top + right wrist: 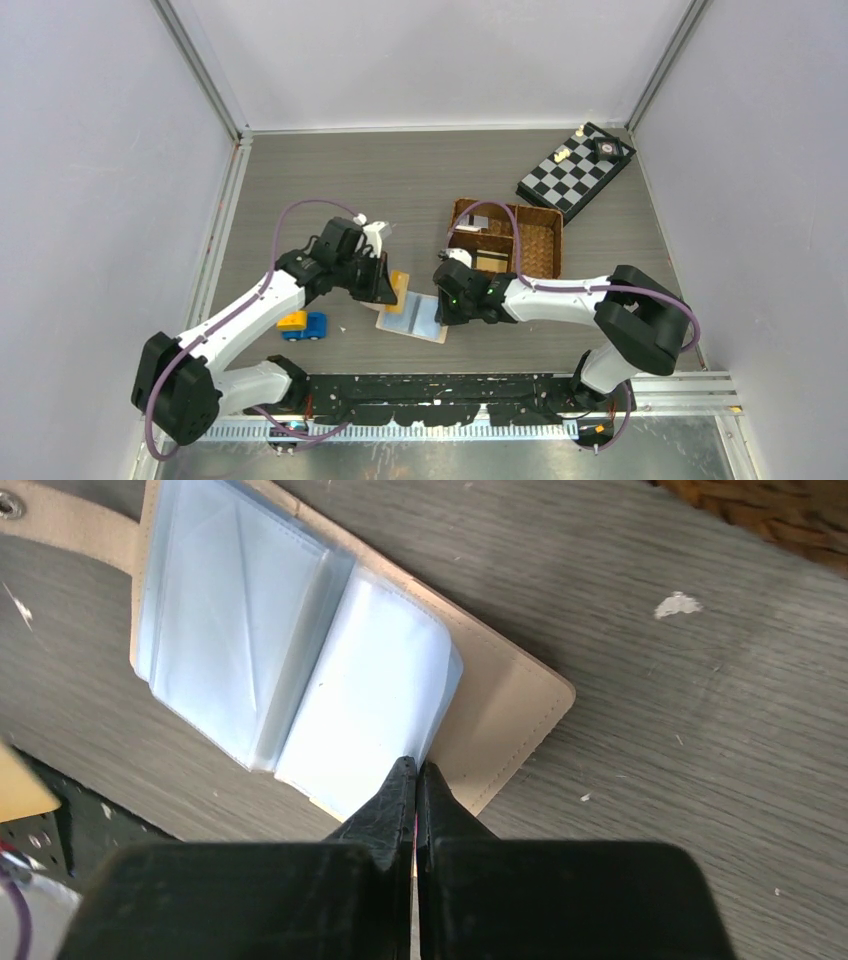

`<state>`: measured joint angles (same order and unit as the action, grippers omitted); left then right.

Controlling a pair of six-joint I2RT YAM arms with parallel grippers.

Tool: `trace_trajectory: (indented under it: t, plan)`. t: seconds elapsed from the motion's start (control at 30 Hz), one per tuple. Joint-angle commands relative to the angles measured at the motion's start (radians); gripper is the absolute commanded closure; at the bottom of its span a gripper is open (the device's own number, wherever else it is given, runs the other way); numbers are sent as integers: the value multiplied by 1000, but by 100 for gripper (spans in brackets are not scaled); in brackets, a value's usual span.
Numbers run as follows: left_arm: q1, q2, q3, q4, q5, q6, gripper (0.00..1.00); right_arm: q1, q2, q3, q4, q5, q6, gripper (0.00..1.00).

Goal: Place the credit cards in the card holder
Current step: Insert the credit card into the card holder.

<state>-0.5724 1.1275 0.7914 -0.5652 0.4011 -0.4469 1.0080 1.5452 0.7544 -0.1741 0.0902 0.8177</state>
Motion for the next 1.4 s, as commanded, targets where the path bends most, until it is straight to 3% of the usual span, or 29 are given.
trace_trajectory:
  t: [0.0,0.27,0.73,0.97,1.37]
  plan:
    - [-13,39,-54,154,114,-90,100,-9,-5,21,-85,-121,-182,100]
    - [-35,155,-197,426,230,-254,100,-52,-13,11,-60,-195,-262,100]
    - [-41,241,-278,508,207,-351,100,-112,-24,2,-57,-225,-253,99]
    - [-40,237,-360,651,203,-457,100,-112,-9,6,-50,-220,-243,100]
    - [-40,274,-379,701,178,-466,100,-112,-7,7,-51,-221,-234,100]
